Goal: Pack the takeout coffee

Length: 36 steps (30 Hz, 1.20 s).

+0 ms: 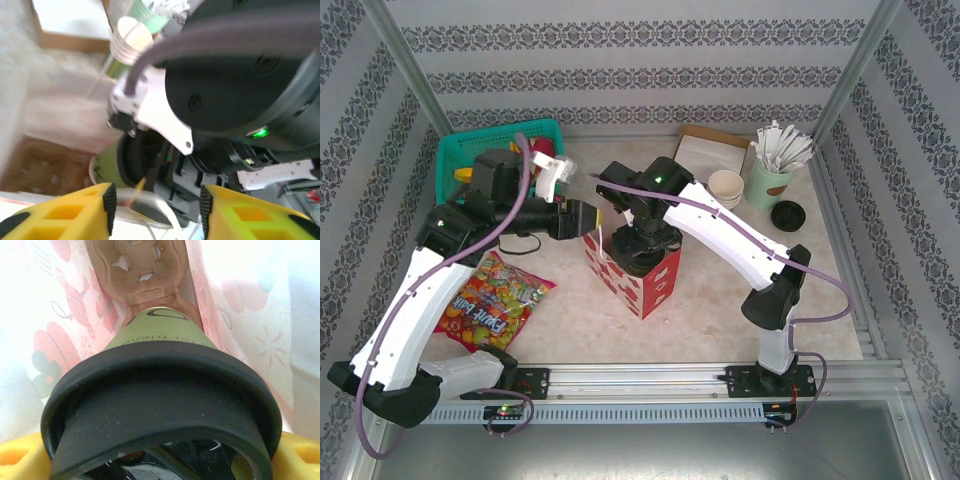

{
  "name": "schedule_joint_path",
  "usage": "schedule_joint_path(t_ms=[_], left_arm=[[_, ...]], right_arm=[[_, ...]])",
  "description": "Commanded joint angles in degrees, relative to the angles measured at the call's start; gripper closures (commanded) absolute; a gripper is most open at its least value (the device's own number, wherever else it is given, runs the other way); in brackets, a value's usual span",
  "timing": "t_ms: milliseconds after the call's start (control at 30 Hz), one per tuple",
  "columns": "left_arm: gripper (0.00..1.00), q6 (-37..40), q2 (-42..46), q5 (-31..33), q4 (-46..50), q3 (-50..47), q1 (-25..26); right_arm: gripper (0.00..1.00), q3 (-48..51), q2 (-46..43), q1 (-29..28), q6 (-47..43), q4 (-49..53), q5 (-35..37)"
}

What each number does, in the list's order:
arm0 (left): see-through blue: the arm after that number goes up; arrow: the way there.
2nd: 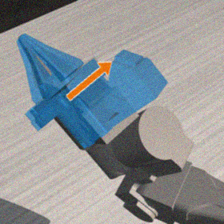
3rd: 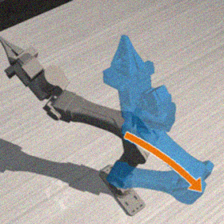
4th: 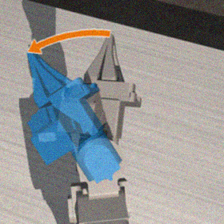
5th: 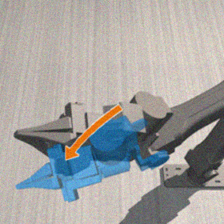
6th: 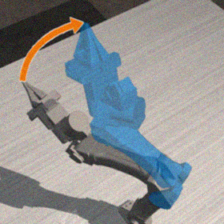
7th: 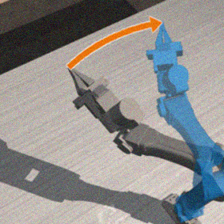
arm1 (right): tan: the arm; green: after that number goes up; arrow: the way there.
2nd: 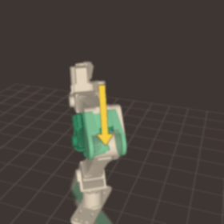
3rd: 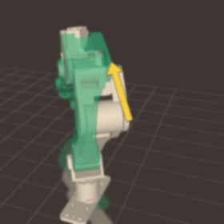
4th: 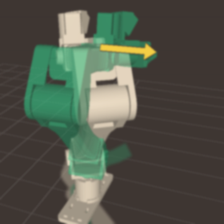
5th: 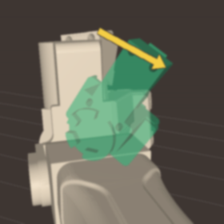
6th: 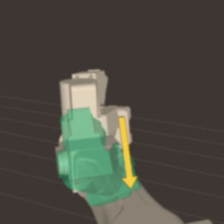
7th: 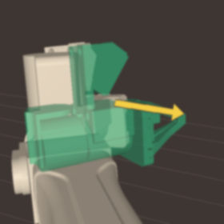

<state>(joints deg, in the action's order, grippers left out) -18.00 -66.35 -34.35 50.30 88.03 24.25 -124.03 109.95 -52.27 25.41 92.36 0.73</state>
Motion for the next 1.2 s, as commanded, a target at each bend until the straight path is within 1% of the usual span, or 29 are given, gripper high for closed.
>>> schedule_joint_path(t_ms=[0,33,67,133,167,200,267,333,400,500,567,700,867,1033,1100,1167], left_arm=[[0.36,0.88,0.43,5.54,1.36,3.81,-2.74],[0.33,1.20,0.57,7.03,1.41,4.13,-3.35],[0.28,1.67,0.66,9.98,1.26,4.54,-3.61],[0.13,2.60,1.08,19.17,0.34,4.11,-3.77],[0.07,2.91,1.27,22.82,-0.29,3.40,-3.88],[0.03,3.45,1.25,25.04,-1.13,2.97,-4.23],[0.01,5.33,0.53,24.44,-2.38,2.35,-5.18],[0.02,8.01,-2.18,21.21,-0.64,3.85,-5.39],[0.03,10.10,-5.46,19.83,1.86,5.58,-5.48],[0.04,14.99,-10.13,17.25,5.80,7.53,-5.51],[0.05,18.90,-13.11,14.46,8.70,9.28,-5.48],[0.08,22.33,-18.00,14.65,13.32,12.44,-5.41],[0.13,25.36,-22.39,12.19,16.56,15.35,-5.18],[0.20,26.74,-25.70,16.59,18.78,16.65,-4.93],[0.21,27.04,-26.64,16.70,19.13,16.95,-5.00],[0.28,26.83,-27.32,16.16,18.68,17.39,-4.87]], right_arm=[[0.29,0.87,-0.72,-0.29,-2.60,6.63,0.00],[0.29,1.36,-0.92,-0.29,-2.85,6.48,0.03],[0.29,1.98,-1.20,-0.29,-3.11,6.23,-0.21],[0.29,3.09,-1.84,-0.20,-3.59,5.67,-0.72],[0.29,3.30,-1.91,-0.20,-3.84,5.59,-0.75],[0.29,3.35,-1.99,-0.12,-4.07,5.67,-0.75],[0.29,3.35,-1.99,-0.10,-4.57,5.77,-0.73],[0.30,3.24,-1.88,-0.02,-4.84,6.14,-0.52],[0.30,3.18,-1.76,0.14,-5.11,6.48,-0.40],[0.29,3.25,-1.67,0.16,-5.45,7.03,0.31],[0.29,3.17,-1.71,0.24,-5.71,7.14,0.58],[0.29,3.02,-1.59,0.50,-6.06,6.98,0.19],[0.29,2.96,-1.25,0.86,-6.71,6.92,-0.15],[0.29,2.83,-1.41,1.03,-6.52,7.18,0.14],[0.29,2.66,-1.36,1.03,-6.51,7.14,0.18],[0.29,2.54,-1.24,0.98,-6.56,7.16,0.15]])
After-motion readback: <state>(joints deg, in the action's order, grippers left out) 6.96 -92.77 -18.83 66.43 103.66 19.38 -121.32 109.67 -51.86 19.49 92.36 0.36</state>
